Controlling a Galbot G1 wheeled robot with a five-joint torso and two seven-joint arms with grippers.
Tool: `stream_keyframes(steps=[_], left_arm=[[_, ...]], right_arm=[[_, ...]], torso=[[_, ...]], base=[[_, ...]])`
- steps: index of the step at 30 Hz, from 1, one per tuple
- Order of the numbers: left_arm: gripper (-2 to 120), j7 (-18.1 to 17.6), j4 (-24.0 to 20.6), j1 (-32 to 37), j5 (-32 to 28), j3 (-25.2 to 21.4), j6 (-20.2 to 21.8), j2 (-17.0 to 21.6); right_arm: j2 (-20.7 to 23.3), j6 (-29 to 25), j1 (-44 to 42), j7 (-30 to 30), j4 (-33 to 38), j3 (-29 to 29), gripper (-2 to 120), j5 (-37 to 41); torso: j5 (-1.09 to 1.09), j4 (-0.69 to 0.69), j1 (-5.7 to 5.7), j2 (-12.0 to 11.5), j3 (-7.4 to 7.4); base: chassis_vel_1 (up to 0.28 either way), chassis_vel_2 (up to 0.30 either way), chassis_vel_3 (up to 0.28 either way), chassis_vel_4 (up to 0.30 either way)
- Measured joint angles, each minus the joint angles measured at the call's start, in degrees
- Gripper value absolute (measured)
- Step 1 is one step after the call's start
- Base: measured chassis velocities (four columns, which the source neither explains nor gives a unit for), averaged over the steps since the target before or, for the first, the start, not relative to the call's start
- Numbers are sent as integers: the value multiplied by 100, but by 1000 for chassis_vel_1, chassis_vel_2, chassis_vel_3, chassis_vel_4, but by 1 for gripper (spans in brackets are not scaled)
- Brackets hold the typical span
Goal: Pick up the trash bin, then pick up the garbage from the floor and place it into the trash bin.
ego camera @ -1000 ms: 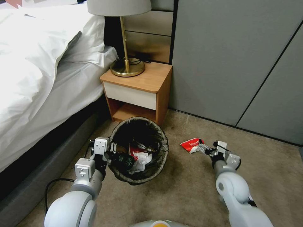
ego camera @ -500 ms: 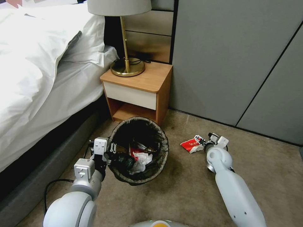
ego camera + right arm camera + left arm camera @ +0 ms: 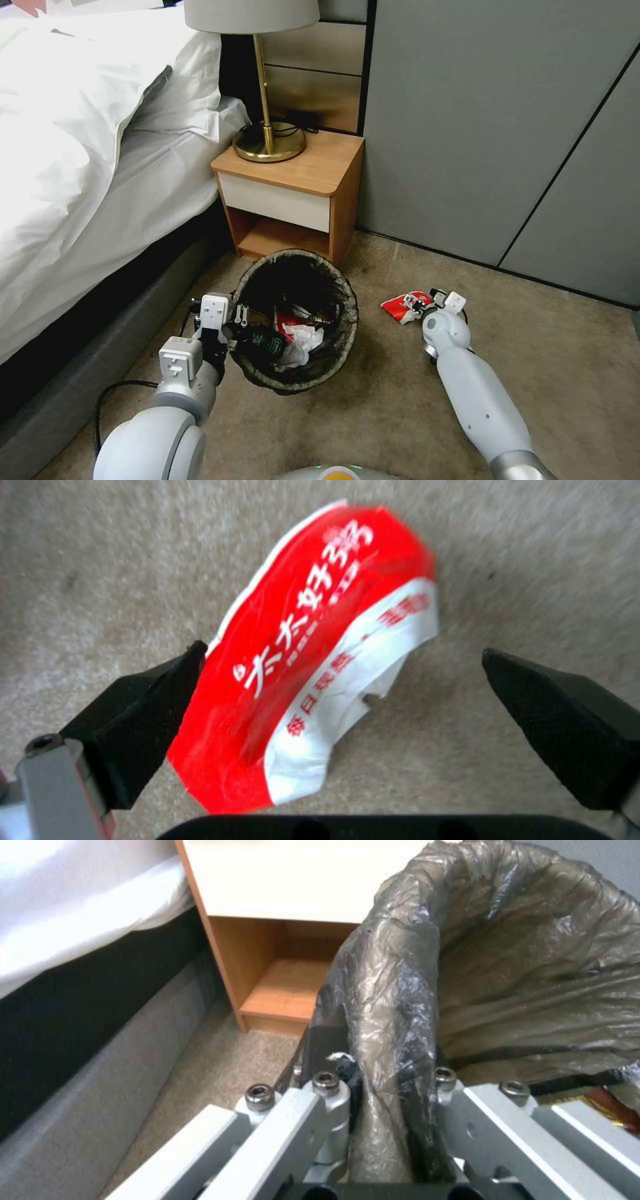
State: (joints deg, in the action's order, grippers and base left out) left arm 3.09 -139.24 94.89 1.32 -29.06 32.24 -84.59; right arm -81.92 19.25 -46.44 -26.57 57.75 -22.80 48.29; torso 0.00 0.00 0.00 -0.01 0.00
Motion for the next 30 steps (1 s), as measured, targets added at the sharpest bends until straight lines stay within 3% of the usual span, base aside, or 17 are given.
stream_keyframes(steps=[15,18,24,26,28,30], left_arm=[[5,1,32,-14,-16,2,-11,23],[5,-1,32,-10,-25,-5,-16,35],[5,-6,31,8,-32,-7,-25,50],[5,-8,31,8,-33,-7,-28,55],[5,-11,31,11,-39,-8,-33,72],[5,-12,29,14,-43,-8,-34,75]], right_arm=[[-281,-236,385,403,-827,-45,100,29],[-315,-275,392,469,-869,-59,96,42],[-346,-336,262,542,-772,-99,69,52],[-346,-340,237,542,-742,-102,67,50],[-323,-346,147,543,-613,-105,54,22],[-310,-346,118,543,-570,-106,51,11]], torso=[[-1,0,0,0,0],[0,0,0,1,0],[-1,0,-1,0,0],[0,-1,0,0,0],[0,0,0,0,0],[0,-1,0,1,0]], base=[[0,0,0,0],[0,0,0,0],[0,0,0,0],[0,0,0,0],[0,0,0,0],[0,0,0,0]])
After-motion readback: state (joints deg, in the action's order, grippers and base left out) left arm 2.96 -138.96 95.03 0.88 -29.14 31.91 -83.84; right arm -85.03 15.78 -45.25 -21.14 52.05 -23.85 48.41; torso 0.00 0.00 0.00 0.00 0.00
